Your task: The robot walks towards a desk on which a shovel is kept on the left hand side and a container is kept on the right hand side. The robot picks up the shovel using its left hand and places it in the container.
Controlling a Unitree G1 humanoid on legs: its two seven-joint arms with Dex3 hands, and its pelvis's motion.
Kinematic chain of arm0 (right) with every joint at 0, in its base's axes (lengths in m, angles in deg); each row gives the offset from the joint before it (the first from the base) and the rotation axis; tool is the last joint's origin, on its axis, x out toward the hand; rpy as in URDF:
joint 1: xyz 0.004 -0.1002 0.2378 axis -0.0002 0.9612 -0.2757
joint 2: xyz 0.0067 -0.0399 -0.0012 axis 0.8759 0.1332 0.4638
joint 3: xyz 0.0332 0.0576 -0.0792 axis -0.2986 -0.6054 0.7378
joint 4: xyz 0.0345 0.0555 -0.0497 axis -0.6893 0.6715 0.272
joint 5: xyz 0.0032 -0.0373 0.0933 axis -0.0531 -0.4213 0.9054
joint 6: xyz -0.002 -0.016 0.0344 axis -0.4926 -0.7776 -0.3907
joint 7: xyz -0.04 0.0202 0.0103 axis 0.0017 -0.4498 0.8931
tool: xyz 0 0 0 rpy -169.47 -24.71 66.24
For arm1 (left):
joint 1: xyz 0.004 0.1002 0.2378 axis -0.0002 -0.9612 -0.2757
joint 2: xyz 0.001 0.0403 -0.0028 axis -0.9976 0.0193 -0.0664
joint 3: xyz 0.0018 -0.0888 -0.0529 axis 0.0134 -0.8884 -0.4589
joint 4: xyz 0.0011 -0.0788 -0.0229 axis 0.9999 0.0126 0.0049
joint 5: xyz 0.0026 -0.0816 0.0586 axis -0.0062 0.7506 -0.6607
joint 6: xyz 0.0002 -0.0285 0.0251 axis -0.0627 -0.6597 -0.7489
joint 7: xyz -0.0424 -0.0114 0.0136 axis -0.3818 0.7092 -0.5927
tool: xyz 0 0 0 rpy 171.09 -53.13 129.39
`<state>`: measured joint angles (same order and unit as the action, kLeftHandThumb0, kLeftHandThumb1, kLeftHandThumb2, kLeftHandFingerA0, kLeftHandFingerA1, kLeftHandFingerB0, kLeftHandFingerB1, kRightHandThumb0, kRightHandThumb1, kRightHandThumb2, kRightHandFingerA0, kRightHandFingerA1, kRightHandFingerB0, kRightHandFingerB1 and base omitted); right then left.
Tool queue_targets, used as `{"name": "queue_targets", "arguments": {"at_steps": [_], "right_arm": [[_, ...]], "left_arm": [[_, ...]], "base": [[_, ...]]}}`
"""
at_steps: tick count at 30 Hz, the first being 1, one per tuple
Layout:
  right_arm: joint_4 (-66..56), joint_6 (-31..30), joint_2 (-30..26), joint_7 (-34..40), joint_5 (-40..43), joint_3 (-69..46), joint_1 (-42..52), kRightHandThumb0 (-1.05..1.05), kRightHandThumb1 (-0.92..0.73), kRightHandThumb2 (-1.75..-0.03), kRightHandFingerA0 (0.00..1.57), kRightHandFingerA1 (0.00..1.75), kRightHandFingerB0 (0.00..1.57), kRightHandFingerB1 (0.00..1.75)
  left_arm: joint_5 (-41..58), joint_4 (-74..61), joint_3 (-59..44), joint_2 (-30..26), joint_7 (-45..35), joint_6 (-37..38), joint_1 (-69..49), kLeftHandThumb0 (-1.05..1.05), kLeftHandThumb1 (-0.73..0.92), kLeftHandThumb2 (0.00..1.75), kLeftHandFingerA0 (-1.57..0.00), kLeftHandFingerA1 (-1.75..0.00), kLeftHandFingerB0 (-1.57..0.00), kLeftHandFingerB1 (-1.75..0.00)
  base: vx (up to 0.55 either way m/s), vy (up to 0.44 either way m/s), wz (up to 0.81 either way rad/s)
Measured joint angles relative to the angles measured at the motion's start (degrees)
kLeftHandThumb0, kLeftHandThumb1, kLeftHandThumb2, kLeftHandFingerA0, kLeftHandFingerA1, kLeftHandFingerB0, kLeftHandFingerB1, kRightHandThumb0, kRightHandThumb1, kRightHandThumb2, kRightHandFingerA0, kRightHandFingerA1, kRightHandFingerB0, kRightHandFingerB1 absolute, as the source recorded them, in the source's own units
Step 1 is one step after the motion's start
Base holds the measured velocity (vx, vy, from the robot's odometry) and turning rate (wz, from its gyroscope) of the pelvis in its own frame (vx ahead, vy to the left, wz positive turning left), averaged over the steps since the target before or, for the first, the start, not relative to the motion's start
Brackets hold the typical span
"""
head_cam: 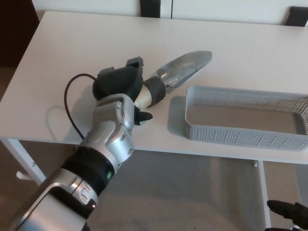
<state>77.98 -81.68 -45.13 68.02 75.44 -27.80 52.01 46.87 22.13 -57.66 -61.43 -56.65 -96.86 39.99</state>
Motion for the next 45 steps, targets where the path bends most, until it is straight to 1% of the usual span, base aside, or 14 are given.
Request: {"name": "queue_targets", "arguments": {"at_steps": [2,3,10,16,17,18,19,20,21,22,23,26,40,45], "right_arm": [[-0.1,-0.1,0.0,0.0,0.0,0.0,-0.1,-0.32,-0.6,-0.58,0.63,0.43,0.45,0.37],[-0.2,-0.1,-0.1,0.0,0.0,0.0,-0.2,-0.32,-0.6,-0.58,0.63,0.43,0.45,0.37],[-0.3,-0.1,-0.1,0.0,0.0,0.0,-0.3,-0.41,-0.5,-0.75,0.56,0.53,0.39,0.47],[-1.3,-0.4,-0.2,0.0,0.0,0.0,-0.4,-0.33,-0.59,-0.58,0.64,0.43,0.45,0.37],[-1.4,-0.4,-0.2,0.0,0.0,0.0,-0.4,-0.34,-0.59,-0.58,0.64,0.43,0.45,0.37],[-1.6,-0.5,-0.2,0.0,0.0,0.0,-0.4,-0.34,-0.6,-0.58,0.63,0.43,0.45,0.37],[-1.8,-0.5,-0.2,0.0,0.0,0.0,-0.4,-0.34,-0.6,-0.57,0.63,0.43,0.45,0.37],[-1.9,-0.6,-0.3,0.0,0.0,0.1,-0.4,-0.34,-0.6,-0.57,0.64,0.43,0.45,0.37],[-2.0,-0.6,-0.4,0.0,0.0,0.1,-0.4,-0.34,-0.6,-0.58,0.64,0.43,0.45,0.37],[-2.0,-0.6,-0.4,0.0,0.0,0.1,-0.4,-0.34,-0.6,-0.58,0.64,0.43,0.45,0.37],[-2.0,-0.6,-0.5,0.0,0.0,0.1,-0.4,-0.35,-0.59,-0.58,0.64,0.43,0.45,0.37],[-2.0,-0.6,-0.5,0.0,-0.1,0.1,-0.6,-0.42,-0.5,-0.75,0.59,0.54,0.42,0.47],[-2.0,-0.7,-1.9,0.0,-0.7,1.0,-1.7,-0.38,-0.6,-0.58,0.66,0.43,0.46,0.37],[-1.7,-0.7,-2.2,0.0,-0.7,1.2,-1.8,-0.39,-0.6,-0.58,0.66,0.43,0.46,0.37]], "left_arm": [[0.0,1.1,0.0,0.5,0.0,0.3,0.1,-0.32,0.21,0.82,-0.02,-0.48,0.0,-0.49],[0.2,1.8,0.0,0.7,0.0,0.5,0.1,-0.57,0.37,0.72,-0.25,-0.48,-0.03,-0.23],[2.0,5.3,-2.4,1.5,0.0,1.8,0.1,-0.63,0.4,0.72,-0.33,-0.5,-0.06,-0.27],[2.5,8.2,-3.3,1.4,0.7,3.8,1.2,-0.64,0.43,0.74,-0.39,-0.52,-0.06,-0.29],[2.6,8.5,-3.3,1.4,0.7,3.8,1.4,-0.55,0.52,0.56,-0.63,-0.5,-0.13,-0.27],[2.7,9.4,-3.4,1.3,0.8,4.3,1.8,-0.34,0.38,0.88,-0.69,-0.76,0.0,-0.43],[2.9,9.7,-3.8,1.3,1.0,4.8,1.8,-0.45,0.6,0.58,-0.74,-0.88,-0.17,-0.27],[3.2,10.0,-4.6,1.1,1.2,5.4,1.9,-0.33,0.65,0.59,-0.85,-1.05,-0.19,-0.28],[3.3,10.2,-4.8,1.0,1.3,5.7,1.9,-0.21,0.44,0.93,-0.96,-0.91,-0.14,-0.49],[3.6,10.3,-5.5,1.0,1.3,6.2,2.0,-0.21,0.44,0.93,-0.96,-0.91,-0.14,-0.49],[4.0,10.3,-6.0,0.7,0.9,6.7,2.4,-0.27,0.57,0.58,-1.09,-0.66,-0.49,-0.39],[4.3,9.9,-6.2,-0.1,-0.1,7.7,2.9,-0.32,0.5,0.56,-0.98,-0.63,-0.94,-0.53],[5.1,8.9,-5.6,-2.4,-3.6,10.6,3.1,-0.29,0.76,0.62,-0.94,-0.82,-0.57,-0.47],[5.7,8.5,-5.9,-3.0,-3.6,12.3,2.4,-0.28,0.76,0.63,-0.95,-0.8,-0.67,-0.5]], "base": [[0.0,0.0,0.0],[0.0,0.0,0.0],[0.0,0.0,0.0],[0.0,0.0,0.0],[0.0,0.0,0.0],[0.0,0.0,0.0],[0.0,0.0,0.0],[0.0,0.0,0.0],[0.0,0.0,0.0],[0.0,0.0,0.0],[0.0,0.0,0.0],[0.0,0.0,0.0],[0.0,0.0,0.0],[0.0,0.0,0.0]]}}
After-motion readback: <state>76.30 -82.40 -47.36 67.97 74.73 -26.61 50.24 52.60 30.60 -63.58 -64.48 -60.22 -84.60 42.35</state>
